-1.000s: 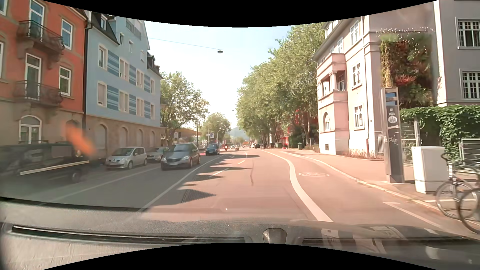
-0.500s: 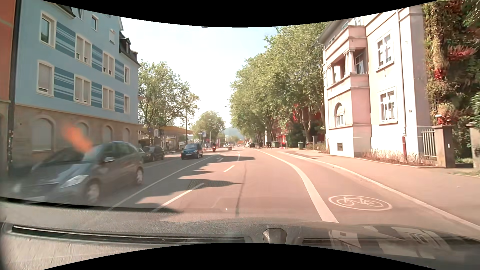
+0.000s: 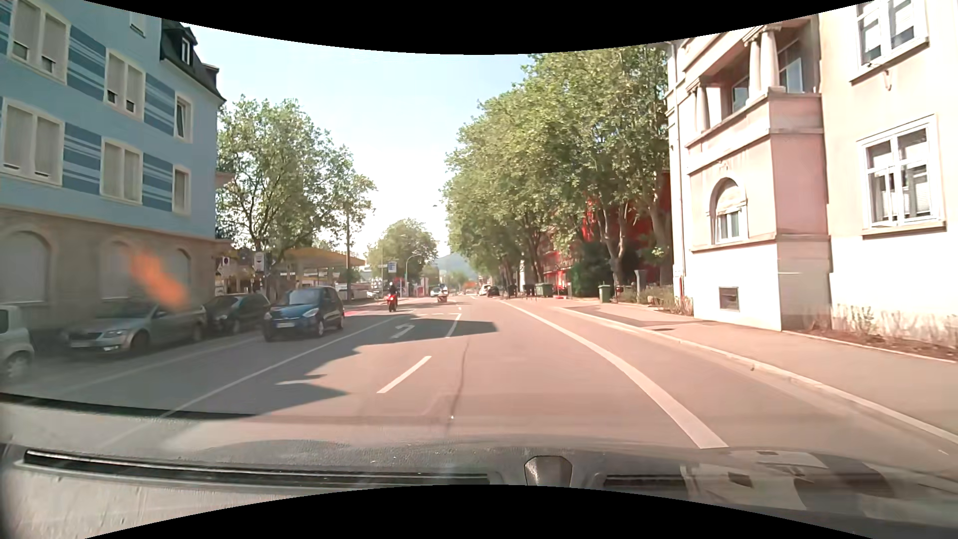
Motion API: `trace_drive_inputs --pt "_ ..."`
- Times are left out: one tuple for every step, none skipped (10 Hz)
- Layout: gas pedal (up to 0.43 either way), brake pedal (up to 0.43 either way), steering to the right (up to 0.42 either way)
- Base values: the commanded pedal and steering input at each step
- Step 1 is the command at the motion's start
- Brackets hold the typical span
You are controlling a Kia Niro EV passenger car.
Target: Follow the waypoints while adhering to traffic rules and regulations
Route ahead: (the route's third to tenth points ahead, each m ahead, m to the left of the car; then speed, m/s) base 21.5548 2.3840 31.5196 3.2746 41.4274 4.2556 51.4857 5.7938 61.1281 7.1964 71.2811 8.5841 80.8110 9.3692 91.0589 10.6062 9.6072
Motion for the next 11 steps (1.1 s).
trace_drive_inputs --pt "0.059 0.0 0.004" --pt "0.059 0.0 0.0" --pt "0.067 0.0 -0.004" --pt "0.079 0.0 -0.012" --pt "0.079 0.0 -0.015" --pt "0.079 0.0 -0.019" --pt "0.079 0.0 -0.02" --pt "0.079 0.0 -0.02" --pt "0.079 0.0 -0.02" --pt "0.079 0.0 -0.02" --pt "0.079 0.0 -0.021"
